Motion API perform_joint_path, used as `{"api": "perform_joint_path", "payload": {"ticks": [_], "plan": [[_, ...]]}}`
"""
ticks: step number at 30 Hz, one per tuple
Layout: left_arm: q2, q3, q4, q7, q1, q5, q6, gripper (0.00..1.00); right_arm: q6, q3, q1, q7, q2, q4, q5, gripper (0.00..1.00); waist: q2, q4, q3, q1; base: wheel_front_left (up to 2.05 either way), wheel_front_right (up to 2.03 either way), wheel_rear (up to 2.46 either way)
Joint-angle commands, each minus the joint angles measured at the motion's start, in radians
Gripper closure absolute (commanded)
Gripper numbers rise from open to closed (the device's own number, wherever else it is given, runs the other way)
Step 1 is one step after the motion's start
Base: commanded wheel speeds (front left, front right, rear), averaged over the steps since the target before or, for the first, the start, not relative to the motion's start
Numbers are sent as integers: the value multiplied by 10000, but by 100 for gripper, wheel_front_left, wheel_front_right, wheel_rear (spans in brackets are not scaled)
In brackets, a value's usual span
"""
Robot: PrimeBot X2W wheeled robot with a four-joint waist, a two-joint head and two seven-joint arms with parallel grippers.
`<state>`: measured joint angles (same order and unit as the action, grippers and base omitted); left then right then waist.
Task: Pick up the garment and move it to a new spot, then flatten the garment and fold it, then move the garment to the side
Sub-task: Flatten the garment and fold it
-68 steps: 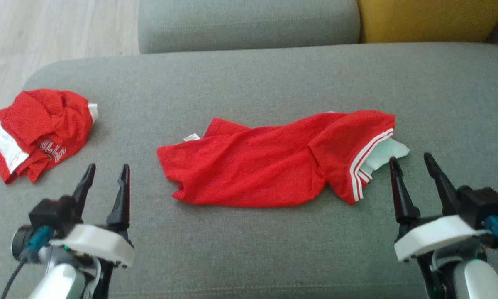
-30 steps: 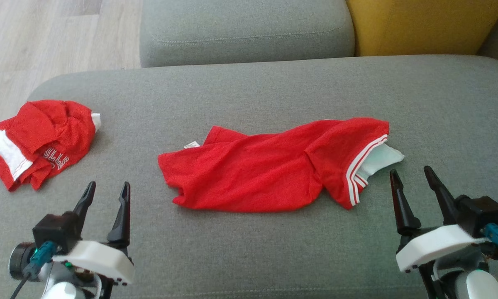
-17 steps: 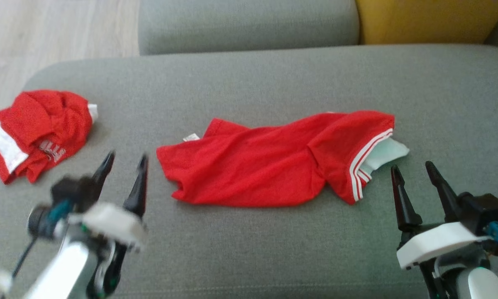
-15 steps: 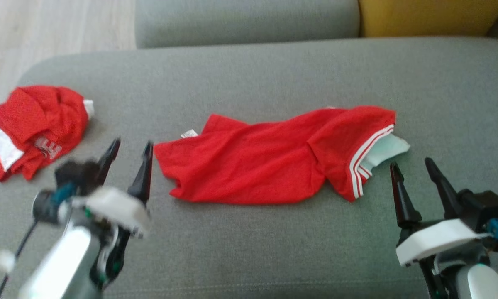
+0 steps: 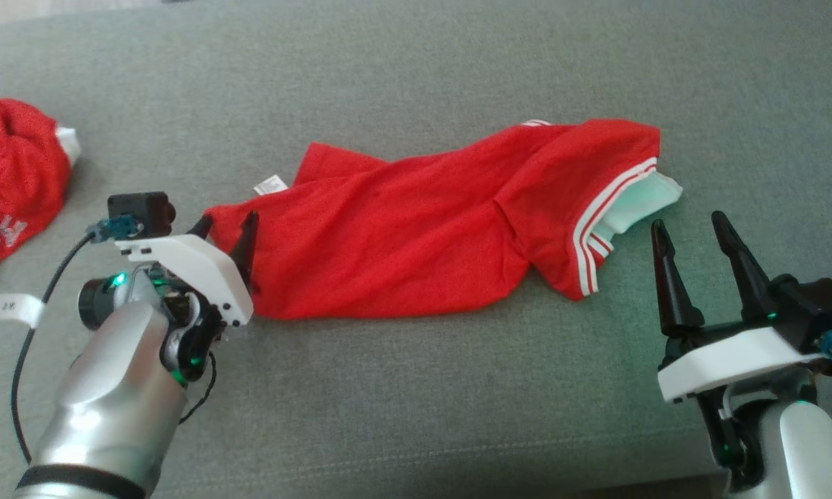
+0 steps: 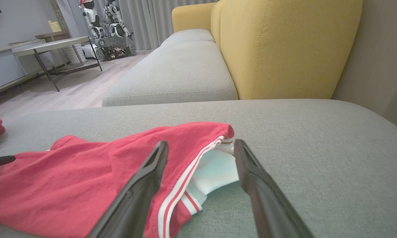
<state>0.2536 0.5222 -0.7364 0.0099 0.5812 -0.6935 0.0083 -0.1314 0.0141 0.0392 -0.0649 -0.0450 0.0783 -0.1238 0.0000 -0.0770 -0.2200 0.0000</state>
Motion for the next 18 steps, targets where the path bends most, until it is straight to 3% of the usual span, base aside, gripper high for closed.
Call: {"api": "perform_joint_path", "payload": {"ticks": [1, 9, 11, 12, 18], "plan": [[259, -406, 97, 16, 505, -61, -36, 0, 7, 171, 364, 110, -54, 320, -57, 0, 0, -84, -97, 0, 0, 0, 0], [-176, -404, -2027, 789, 1194, -488, -360, 0, 7, 163, 556, 156, -53, 258, -52, 0, 0, -141, -176, 0, 0, 0, 0], [-194, -307, -2284, 646, 1315, -390, -448, 81, 7, 180, 590, 173, -53, 247, -72, 0, 0, -150, -156, 0, 0, 0, 0], [-190, -229, -2385, 507, 1367, -290, -476, 100, 7, 188, 599, 183, -53, 238, -84, 0, 0, -155, -142, 0, 0, 0, 0], [-66, 89, -2288, -1628, 1927, 539, -304, 100, 7, 144, 565, 234, -53, 190, -171, 0, 0, -153, -20, 0, 0, 0, 0]]}}
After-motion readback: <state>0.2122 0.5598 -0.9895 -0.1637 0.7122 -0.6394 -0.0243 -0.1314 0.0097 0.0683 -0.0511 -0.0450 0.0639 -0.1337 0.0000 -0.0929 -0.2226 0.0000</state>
